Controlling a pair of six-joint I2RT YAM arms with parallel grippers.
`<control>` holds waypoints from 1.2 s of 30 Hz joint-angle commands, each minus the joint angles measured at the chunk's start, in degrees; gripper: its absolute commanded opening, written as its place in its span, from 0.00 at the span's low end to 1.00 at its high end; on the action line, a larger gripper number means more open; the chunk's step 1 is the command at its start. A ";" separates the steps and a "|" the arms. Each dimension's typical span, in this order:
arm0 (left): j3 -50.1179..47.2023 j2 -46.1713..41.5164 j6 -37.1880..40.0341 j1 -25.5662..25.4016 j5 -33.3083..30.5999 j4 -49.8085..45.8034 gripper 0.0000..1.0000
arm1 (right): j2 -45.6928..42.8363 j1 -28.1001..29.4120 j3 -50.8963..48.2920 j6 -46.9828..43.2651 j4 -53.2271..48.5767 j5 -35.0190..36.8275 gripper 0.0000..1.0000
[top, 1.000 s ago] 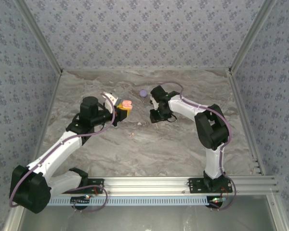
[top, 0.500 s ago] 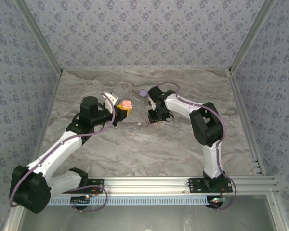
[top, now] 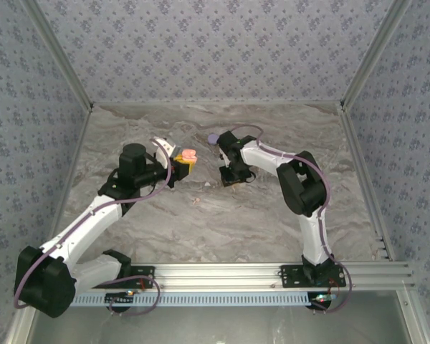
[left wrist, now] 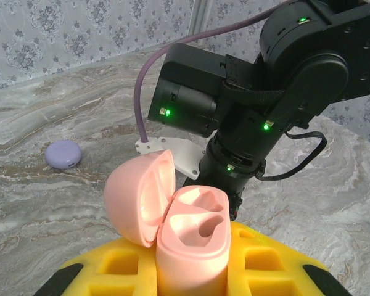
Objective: Insert the wireless bluetooth earbuds into the charging case
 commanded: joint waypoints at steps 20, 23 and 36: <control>0.32 3.05 -4.55 0.08 2.25 5.65 0.13 | -4.37 -0.77 -3.71 0.00 4.62 -3.02 0.20; -0.29 4.90 -6.69 -0.17 1.97 8.51 0.13 | -6.70 -1.91 -5.87 -0.25 7.00 -5.65 0.20; -1.30 12.86 -11.18 -2.85 -0.58 16.87 0.12 | -15.35 -6.77 -13.74 -0.04 14.71 -12.69 0.19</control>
